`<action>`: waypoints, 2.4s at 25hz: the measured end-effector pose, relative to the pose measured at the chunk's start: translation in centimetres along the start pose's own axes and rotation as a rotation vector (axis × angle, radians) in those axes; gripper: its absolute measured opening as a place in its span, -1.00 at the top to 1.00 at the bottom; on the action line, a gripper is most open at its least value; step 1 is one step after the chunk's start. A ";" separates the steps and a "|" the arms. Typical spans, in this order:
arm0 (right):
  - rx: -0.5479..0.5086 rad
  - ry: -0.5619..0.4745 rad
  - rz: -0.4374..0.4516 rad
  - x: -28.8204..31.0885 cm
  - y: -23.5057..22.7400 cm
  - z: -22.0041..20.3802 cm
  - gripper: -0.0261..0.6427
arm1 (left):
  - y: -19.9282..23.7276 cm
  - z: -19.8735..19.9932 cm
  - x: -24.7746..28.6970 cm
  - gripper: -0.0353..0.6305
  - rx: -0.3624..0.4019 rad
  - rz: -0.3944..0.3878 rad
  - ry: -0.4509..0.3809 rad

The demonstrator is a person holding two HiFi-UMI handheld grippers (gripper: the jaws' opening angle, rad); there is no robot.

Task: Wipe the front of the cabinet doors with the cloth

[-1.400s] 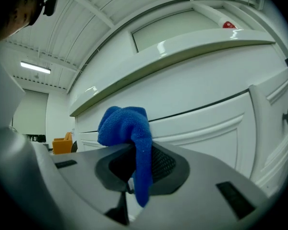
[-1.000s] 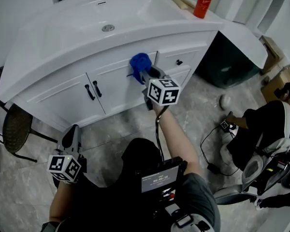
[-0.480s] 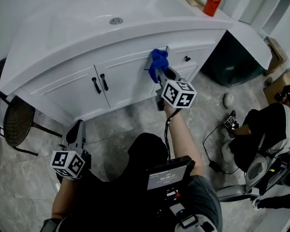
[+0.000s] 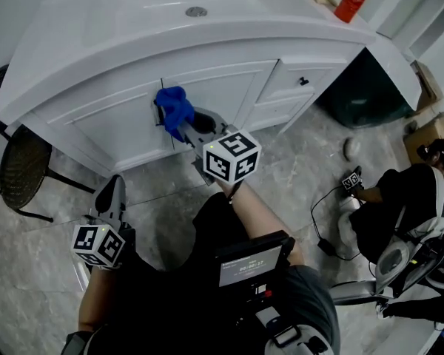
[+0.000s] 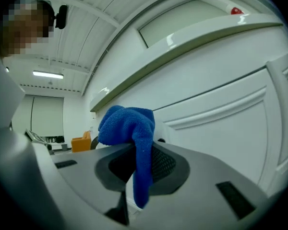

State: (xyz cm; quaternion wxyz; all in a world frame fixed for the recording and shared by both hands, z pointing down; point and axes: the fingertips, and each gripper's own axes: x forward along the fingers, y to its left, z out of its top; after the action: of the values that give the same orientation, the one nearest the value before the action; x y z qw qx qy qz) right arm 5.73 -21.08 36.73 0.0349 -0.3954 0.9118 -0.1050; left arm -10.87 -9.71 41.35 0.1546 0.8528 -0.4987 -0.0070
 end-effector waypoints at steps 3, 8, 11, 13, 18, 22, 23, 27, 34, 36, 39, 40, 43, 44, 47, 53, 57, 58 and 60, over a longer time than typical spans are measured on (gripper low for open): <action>0.011 0.018 0.021 1.4 0.4 -1.0 0.78 | 0.8 -0.3 -0.7 0.88 0.000 0.027 0.006; 0.053 0.011 -0.024 1.2 -1.5 -2.0 0.78 | 1.1 -0.5 -1.0 0.88 0.000 0.051 0.017; 0.058 0.010 -0.033 1.0 -2.8 -1.9 0.78 | 0.8 -0.2 -0.5 0.88 0.009 0.051 0.015; 0.056 0.017 -0.033 0.8 -3.5 -2.0 0.78 | 0.2 -0.2 -0.1 0.88 0.014 0.044 0.019; 0.026 0.049 -0.066 0.0 -6.1 -2.5 0.78 | -1.8 -0.7 0.9 0.88 0.024 0.027 0.033; 0.063 0.044 -0.173 -2.3 -11.6 -2.5 0.78 | -2.6 -0.6 1.4 0.88 0.028 0.018 0.036; 0.082 0.034 -0.203 -3.3 -13.0 -2.4 0.78 | -2.7 -0.6 1.5 0.88 0.026 0.015 0.035; 0.105 -0.007 -0.330 -7.2 -17.8 -1.5 0.78 | -3.0 -0.7 2.2 0.88 0.022 0.004 0.035; 0.060 -0.009 -0.465 -10.9 -22.6 -1.1 0.78 | -4.3 -1.9 3.3 0.88 0.017 -0.034 0.051; 0.058 -0.010 -0.482 -11.4 -22.8 -1.2 0.78 | -4.4 -1.9 3.4 0.88 0.015 -0.041 0.049; 0.065 -0.018 -0.510 -12.0 -22.8 -1.4 0.78 | -4.1 -1.7 3.2 0.88 0.012 -0.040 0.044; 0.069 -0.021 -0.522 -12.3 -22.8 -1.4 0.78 | -3.9 -1.6 3.0 0.88 0.011 -0.039 0.041; 0.088 -0.038 -0.575 -13.5 -23.3 -1.4 0.78 | -3.7 -1.6 2.6 0.88 0.001 -0.037 0.035; 0.094 -0.044 -0.588 -13.9 -23.4 -1.4 0.78 | -3.5 -1.7 2.5 0.88 -0.002 -0.035 0.033; 0.098 -0.056 -0.585 -14.2 -22.6 -1.0 0.78 | -3.1 -1.7 2.2 0.88 -0.004 -0.036 0.028; 0.088 -0.102 -0.391 -10.7 -15.6 -0.8 0.78 | -2.1 -1.5 1.7 0.88 -0.012 -0.039 0.027; 0.093 -0.080 -0.195 -5.9 -9.6 -2.6 0.78 | -1.2 -1.9 1.0 0.88 -0.015 -0.019 0.033; 0.095 -0.063 -0.159 -4.6 -8.5 -3.3 0.78 | -0.9 -2.0 0.6 0.88 -0.016 -0.010 0.036; 0.099 -0.029 -0.106 -2.3 -6.7 -4.5 0.78 | -0.3 -2.0 0.0 0.88 -0.020 0.011 0.039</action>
State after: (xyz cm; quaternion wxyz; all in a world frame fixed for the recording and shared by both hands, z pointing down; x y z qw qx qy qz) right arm 11.41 -23.17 42.60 0.0621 -0.4423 0.8828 -0.1459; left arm -10.34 -9.04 43.20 0.1728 0.8485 -0.5002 0.0057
